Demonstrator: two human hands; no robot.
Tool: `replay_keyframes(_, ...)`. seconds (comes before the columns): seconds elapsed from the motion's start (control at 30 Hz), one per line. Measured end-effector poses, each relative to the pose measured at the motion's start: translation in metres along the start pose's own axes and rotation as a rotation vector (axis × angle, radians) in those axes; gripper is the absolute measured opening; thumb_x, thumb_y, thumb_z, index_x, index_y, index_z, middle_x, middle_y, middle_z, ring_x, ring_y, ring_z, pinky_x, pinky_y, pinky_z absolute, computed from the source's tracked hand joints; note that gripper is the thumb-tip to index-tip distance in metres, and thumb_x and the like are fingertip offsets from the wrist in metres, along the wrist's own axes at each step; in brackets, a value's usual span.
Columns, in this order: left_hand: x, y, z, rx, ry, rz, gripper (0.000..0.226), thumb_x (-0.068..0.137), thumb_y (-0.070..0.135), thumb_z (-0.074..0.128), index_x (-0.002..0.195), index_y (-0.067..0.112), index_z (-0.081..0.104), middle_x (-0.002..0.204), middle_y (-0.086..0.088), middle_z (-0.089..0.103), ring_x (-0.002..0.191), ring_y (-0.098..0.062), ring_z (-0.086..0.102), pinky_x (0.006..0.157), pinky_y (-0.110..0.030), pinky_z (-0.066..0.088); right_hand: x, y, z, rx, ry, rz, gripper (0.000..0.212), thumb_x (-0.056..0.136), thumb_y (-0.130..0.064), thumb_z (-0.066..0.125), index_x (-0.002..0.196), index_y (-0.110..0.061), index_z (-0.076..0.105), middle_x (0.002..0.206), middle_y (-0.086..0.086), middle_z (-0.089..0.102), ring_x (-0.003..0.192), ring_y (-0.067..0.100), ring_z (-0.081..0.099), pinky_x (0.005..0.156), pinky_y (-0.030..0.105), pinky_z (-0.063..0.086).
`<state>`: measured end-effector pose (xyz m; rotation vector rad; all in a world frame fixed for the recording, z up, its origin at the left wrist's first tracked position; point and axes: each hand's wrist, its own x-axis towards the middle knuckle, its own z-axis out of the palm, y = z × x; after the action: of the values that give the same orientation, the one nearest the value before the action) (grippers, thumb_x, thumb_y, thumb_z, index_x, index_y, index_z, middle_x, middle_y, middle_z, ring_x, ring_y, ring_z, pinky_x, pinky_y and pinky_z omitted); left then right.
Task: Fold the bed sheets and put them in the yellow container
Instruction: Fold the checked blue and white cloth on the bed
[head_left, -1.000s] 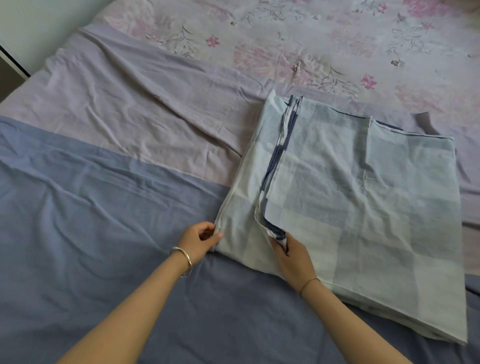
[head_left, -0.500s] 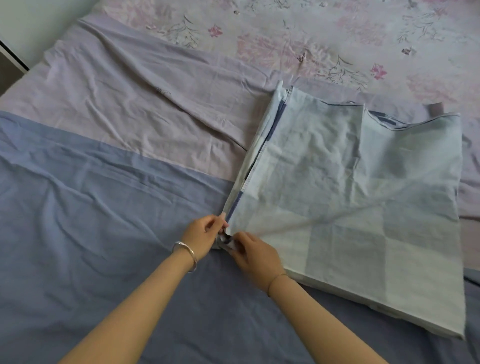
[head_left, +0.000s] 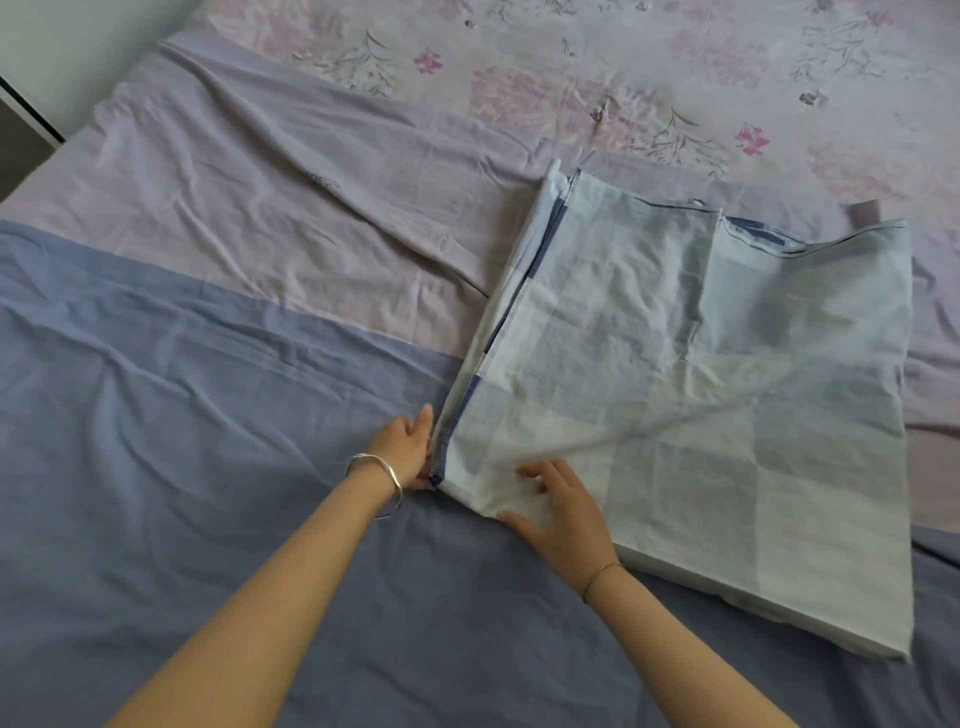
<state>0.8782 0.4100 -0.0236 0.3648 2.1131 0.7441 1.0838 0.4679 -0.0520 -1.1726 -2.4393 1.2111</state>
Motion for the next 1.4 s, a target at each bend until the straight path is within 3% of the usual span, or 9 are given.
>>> replay_keyframes(0.13,-0.018,-0.004,-0.015,-0.091,-0.124,-0.135,0.065,0.097,0.054,0.020,0.076,0.004,0.055,0.067,-0.012,0.061,0.049,-0.022,0.056,0.043,-0.026,0.048,0.003,-0.013,0.016,-0.227,-0.082,-0.119,0.049,0.068,-0.047,0.076,0.104,-0.019,0.057,0.105,-0.005,0.054,0.095,0.016,0.050,0.078,0.028,0.039)
replay_keyframes(0.33,-0.025,-0.006,-0.014,0.062,-0.289,-0.242,0.075,0.094,0.061,0.015,0.115,0.000,0.052,0.093,-0.014,0.067,0.070,-0.023,0.064,0.056,-0.029,0.050,0.017,-0.029,0.023,-0.395,-0.127,-0.105,0.017,0.091,-0.025,0.056,0.093,-0.009,0.058,0.099,0.007,0.059,0.093,0.024,0.054,0.066,0.029,0.031)
replay_keyframes(0.53,-0.021,0.005,-0.010,-0.065,-0.394,-0.253,0.086,0.088,0.070,0.012,0.114,0.000,0.056,0.088,-0.012,0.069,0.076,-0.024,0.069,0.063,-0.029,0.055,0.004,-0.025,-0.005,0.039,0.158,-0.056,0.012,0.090,-0.022,0.062,0.080,-0.017,0.056,0.074,-0.009,0.053,0.070,0.005,0.048,0.064,0.012,0.039)
replay_keyframes(0.7,-0.008,0.021,0.003,-0.335,-0.408,-0.217,0.073,0.080,0.076,0.036,0.109,0.015,0.066,0.101,-0.010,0.070,0.095,-0.026,0.067,0.079,-0.037,0.056,-0.003,-0.028,-0.005,-0.021,0.082,-0.239,0.024,0.086,-0.040,0.049,0.079,-0.018,0.055,0.075,-0.009,0.052,0.068,0.006,0.045,0.062,0.019,0.040)
replay_keyframes(0.77,0.002,0.023,0.012,-0.261,-0.276,-0.129,0.055,0.083,0.060,0.054,0.104,0.011,0.068,0.098,-0.008,0.069,0.093,-0.024,0.064,0.087,-0.036,0.052,-0.004,-0.015,-0.001,-0.218,0.038,-0.296,0.020,0.081,-0.040,0.057,0.082,-0.021,0.051,0.078,-0.011,0.050,0.068,0.006,0.043,0.063,0.018,0.038)
replay_keyframes(0.87,0.006,0.026,0.022,-0.102,-0.084,0.113,0.029,0.091,0.030,0.059,0.073,0.007,0.060,0.069,-0.008,0.051,0.066,-0.019,0.046,0.056,-0.021,0.039,-0.006,0.012,-0.004,-0.465,0.046,-0.291,0.029,0.070,-0.034,0.064,0.087,-0.024,0.043,0.080,-0.009,0.050,0.067,0.010,0.046,0.063,0.018,0.037)
replay_keyframes(1.03,-0.001,0.030,0.006,0.029,0.215,0.663,0.027,0.092,0.024,0.058,0.074,0.005,0.063,0.050,-0.005,0.051,0.047,-0.007,0.041,0.046,-0.020,0.029,0.004,0.020,-0.026,-0.399,0.100,-0.425,0.016,0.078,-0.026,0.049,0.077,-0.024,0.034,0.067,-0.007,0.048,0.061,0.010,0.039,0.053,0.022,0.028)
replay_keyframes(1.27,0.032,-0.014,0.003,0.040,0.063,0.346,0.035,0.090,0.020,0.060,0.060,0.009,0.044,0.037,0.007,0.031,0.040,-0.007,0.028,0.047,-0.023,0.024,0.030,0.012,-0.029,-0.340,-0.400,-0.118,0.021,0.088,-0.041,0.056,0.077,-0.024,0.050,0.074,-0.010,0.055,0.069,0.011,0.052,0.062,0.022,0.035)
replay_keyframes(1.4,0.049,0.014,-0.001,-0.037,-0.072,0.308,0.023,0.089,0.023,0.062,0.073,0.006,0.060,0.057,0.008,0.052,0.055,-0.002,0.041,0.050,-0.013,0.031,0.052,0.000,-0.048,-0.194,-0.299,-0.104,0.022,0.089,-0.044,0.057,0.073,-0.031,0.050,0.066,-0.017,0.050,0.061,0.001,0.046,0.062,0.018,0.038)
